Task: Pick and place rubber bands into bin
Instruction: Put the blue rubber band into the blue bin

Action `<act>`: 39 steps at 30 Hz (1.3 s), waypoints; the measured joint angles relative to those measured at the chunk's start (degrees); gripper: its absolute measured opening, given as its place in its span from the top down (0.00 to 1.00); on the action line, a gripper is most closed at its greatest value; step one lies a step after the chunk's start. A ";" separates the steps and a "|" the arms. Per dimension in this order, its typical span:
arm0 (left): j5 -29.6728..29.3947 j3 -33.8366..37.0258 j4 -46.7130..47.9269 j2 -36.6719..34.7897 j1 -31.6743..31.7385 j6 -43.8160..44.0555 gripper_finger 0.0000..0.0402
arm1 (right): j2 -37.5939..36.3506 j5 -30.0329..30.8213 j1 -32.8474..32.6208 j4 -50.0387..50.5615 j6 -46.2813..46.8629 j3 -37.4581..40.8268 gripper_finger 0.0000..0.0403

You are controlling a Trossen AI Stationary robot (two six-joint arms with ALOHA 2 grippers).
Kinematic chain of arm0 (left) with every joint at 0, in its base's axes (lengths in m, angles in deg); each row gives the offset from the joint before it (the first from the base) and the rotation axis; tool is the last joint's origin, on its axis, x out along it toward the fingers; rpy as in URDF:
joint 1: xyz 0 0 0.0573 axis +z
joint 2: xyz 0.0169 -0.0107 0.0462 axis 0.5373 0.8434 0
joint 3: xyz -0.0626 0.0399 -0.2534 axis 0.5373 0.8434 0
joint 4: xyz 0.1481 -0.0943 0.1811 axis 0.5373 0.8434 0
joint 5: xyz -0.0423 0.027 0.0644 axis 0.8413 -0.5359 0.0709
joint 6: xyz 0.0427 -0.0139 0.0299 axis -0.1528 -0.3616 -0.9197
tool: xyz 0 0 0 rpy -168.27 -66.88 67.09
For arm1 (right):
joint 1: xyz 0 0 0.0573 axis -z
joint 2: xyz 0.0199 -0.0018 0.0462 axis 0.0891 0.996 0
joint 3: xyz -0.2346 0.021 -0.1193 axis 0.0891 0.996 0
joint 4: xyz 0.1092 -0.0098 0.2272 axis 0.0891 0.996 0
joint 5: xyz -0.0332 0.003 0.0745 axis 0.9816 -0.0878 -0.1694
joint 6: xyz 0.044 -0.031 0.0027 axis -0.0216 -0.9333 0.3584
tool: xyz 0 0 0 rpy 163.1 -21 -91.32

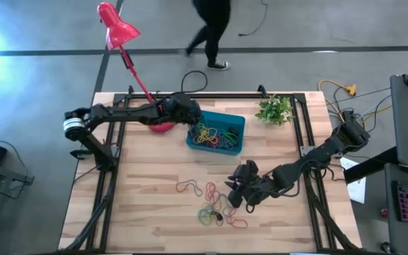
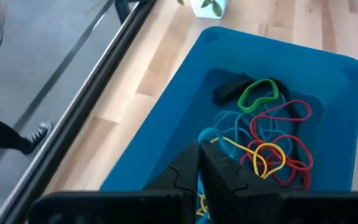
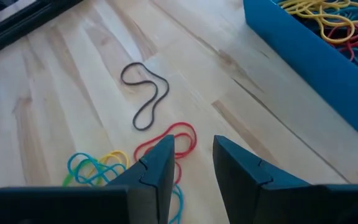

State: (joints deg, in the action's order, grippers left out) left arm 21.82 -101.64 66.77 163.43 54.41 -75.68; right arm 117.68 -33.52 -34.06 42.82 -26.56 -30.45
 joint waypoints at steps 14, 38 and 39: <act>4.98 0.00 0.23 -0.15 -0.02 -1.48 0.76 | 0.00 0.02 0.48 -0.02 -4.03 0.00 0.75; 25.90 2.21 13.11 -9.85 -6.62 6.13 0.63 | 0.00 -22.21 1.58 0.53 -12.26 2.70 0.75; 25.90 2.66 14.09 -10.53 -7.54 6.49 0.63 | 0.00 -23.20 1.57 1.04 -12.43 3.26 0.75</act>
State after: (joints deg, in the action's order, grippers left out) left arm 47.73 -98.98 80.85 152.91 46.87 -69.19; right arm 117.68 -56.71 -32.49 43.86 -38.99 -27.20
